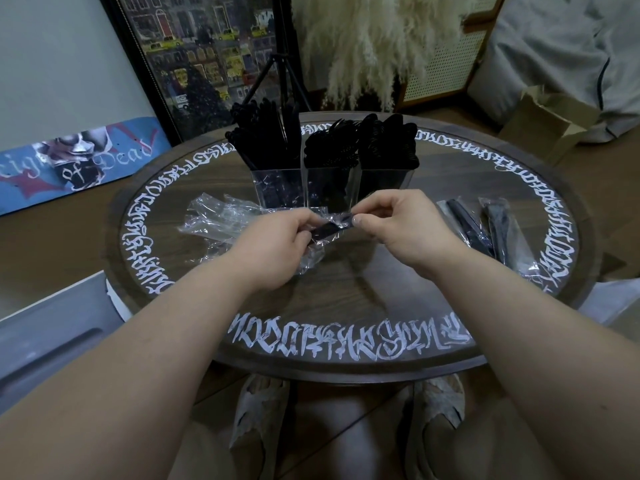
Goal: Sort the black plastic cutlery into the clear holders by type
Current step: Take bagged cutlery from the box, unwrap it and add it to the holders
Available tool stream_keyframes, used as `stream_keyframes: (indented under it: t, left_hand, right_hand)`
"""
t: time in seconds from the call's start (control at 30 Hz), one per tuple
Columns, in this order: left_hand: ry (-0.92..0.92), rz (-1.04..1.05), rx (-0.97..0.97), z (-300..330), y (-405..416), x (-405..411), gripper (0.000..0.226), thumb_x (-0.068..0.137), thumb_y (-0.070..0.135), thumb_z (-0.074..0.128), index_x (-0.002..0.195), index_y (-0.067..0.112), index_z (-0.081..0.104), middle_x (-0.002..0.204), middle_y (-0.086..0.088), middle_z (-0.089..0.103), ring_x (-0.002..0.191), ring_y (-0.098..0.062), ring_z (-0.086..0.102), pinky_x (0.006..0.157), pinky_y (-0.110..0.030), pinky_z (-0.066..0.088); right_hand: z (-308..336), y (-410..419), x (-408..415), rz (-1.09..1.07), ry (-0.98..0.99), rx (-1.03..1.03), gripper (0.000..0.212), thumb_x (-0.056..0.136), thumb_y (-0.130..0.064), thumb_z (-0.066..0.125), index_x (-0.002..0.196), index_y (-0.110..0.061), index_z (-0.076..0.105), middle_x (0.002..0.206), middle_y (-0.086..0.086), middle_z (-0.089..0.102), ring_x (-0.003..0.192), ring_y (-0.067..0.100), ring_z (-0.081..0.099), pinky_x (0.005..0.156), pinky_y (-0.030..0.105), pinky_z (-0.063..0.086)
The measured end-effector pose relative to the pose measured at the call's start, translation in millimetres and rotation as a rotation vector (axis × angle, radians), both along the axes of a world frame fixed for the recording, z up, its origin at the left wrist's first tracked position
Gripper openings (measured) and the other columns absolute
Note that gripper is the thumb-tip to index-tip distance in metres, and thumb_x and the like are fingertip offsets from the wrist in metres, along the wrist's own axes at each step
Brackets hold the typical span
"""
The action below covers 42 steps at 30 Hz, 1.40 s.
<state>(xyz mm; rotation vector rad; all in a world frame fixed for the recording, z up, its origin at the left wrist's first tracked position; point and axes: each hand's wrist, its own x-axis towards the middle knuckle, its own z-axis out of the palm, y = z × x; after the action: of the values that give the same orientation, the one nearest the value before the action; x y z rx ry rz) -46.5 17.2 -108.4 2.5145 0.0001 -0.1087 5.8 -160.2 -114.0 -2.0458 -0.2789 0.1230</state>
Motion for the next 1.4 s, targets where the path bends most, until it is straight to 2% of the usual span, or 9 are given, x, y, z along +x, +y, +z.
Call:
stream_keyframes:
  t: [0.27, 0.43, 0.6, 0.73, 0.83, 1.03, 1.1, 1.17, 1.4]
  left_hand:
    - [-0.040, -0.017, 0.013, -0.6, -2.3, 0.4, 0.028, 0.100, 0.020, 0.045, 0.126, 0.027, 0.054, 0.099, 0.012, 0.063, 0.084, -0.009, 0.057, 0.072, -0.025, 0.042]
    - [-0.038, 0.005, 0.112, 0.1, 4.9, 0.9, 0.031, 0.101, 0.022, 0.041, 0.129, 0.024, 0.055, 0.122, 0.003, 0.062, 0.107, -0.017, 0.055, 0.085, -0.027, 0.042]
    - [0.026, -0.001, 0.199, -6.0, 13.3, 3.2, 0.035, 0.098, 0.021, 0.049, 0.133, 0.024, 0.050, 0.121, 0.000, 0.061, 0.103, -0.018, 0.055, 0.086, -0.030, 0.045]
    - [0.094, 0.082, 0.293, -17.8, 27.4, 6.7, 0.040, 0.096, 0.014, 0.049, 0.135, 0.023, 0.049, 0.122, -0.001, 0.061, 0.105, -0.020, 0.058, 0.093, -0.039, 0.050]
    - [0.069, 0.124, 0.414, -22.6, 30.4, 9.3, 0.047, 0.094, 0.025, 0.054, 0.139, 0.026, 0.044, 0.136, -0.003, 0.052, 0.125, -0.027, 0.045, 0.102, -0.048, 0.042]
    - [-0.098, -0.018, 0.460, -20.7, 9.0, 6.2, 0.046, 0.087, 0.045, 0.061, 0.131, 0.039, 0.050, 0.140, 0.009, 0.047, 0.133, -0.022, 0.028, 0.110, -0.048, 0.028]
    - [-0.079, -0.072, 0.477, -20.4, 3.9, 4.5, 0.043, 0.084, 0.050, 0.063, 0.125, 0.042, 0.053, 0.138, 0.012, 0.046, 0.132, -0.019, 0.027, 0.107, -0.046, 0.028]
    - [-0.042, -0.113, 0.479, -21.3, 2.9, 3.5, 0.042, 0.081, 0.052, 0.064, 0.121, 0.044, 0.055, 0.137, 0.014, 0.046, 0.131, -0.017, 0.027, 0.105, -0.045, 0.026]
    - [0.124, -0.134, 0.565, -33.9, 11.1, 0.2, 0.042, 0.089, 0.044, 0.059, 0.129, 0.050, 0.049, 0.143, 0.012, 0.042, 0.135, -0.022, 0.025, 0.105, -0.050, 0.026]
  right_hand:
    - [5.7, -3.0, -1.1, -0.024, 0.151, 0.161, 0.011, 0.086, -0.002, 0.066, 0.080, -0.009, 0.070, 0.064, 0.004, 0.061, 0.055, 0.008, 0.054, 0.057, 0.019, 0.049]
    - [6.8, -13.0, 1.2, -0.095, 0.180, 0.210, 0.010, 0.087, -0.002, 0.065, 0.081, -0.008, 0.069, 0.065, 0.004, 0.059, 0.057, 0.011, 0.054, 0.054, 0.018, 0.048]
    - [-0.8, -21.8, 3.6, -0.155, 0.158, 0.121, 0.020, 0.089, -0.004, 0.062, 0.073, -0.016, 0.066, 0.065, 0.003, 0.059, 0.059, 0.012, 0.054, 0.060, 0.023, 0.049]
    - [-7.8, -37.7, 8.6, -0.213, 0.128, -0.012, 0.023, 0.090, -0.007, 0.061, 0.071, -0.019, 0.063, 0.070, 0.004, 0.062, 0.068, 0.017, 0.057, 0.069, 0.033, 0.050]
    - [-18.9, -45.3, 10.9, -0.164, 0.124, -0.246, 0.019, 0.090, -0.014, 0.061, 0.072, -0.018, 0.064, 0.076, 0.005, 0.065, 0.077, 0.025, 0.060, 0.072, 0.038, 0.050]
    - [-20.6, -38.3, 5.9, 0.004, -0.080, -0.832, 0.023, 0.089, -0.030, 0.057, 0.104, -0.019, 0.070, 0.104, 0.005, 0.069, 0.103, 0.028, 0.058, 0.093, 0.032, 0.044]
    - [-22.6, -27.5, 1.6, 0.168, -0.199, -0.864, 0.029, 0.089, -0.033, 0.059, 0.116, -0.023, 0.064, 0.116, 0.001, 0.064, 0.113, 0.026, 0.051, 0.101, 0.031, 0.033]
    - [-30.8, -15.2, -0.2, 0.297, -0.240, -0.864, 0.037, 0.085, -0.035, 0.064, 0.121, -0.026, 0.061, 0.117, 0.002, 0.060, 0.112, 0.026, 0.050, 0.101, 0.036, 0.038]
    - [-35.4, -11.7, -1.5, 0.301, -0.180, -0.873, 0.014, 0.087, -0.027, 0.063, 0.100, -0.020, 0.066, 0.103, 0.004, 0.064, 0.099, 0.026, 0.058, 0.079, 0.032, 0.046]
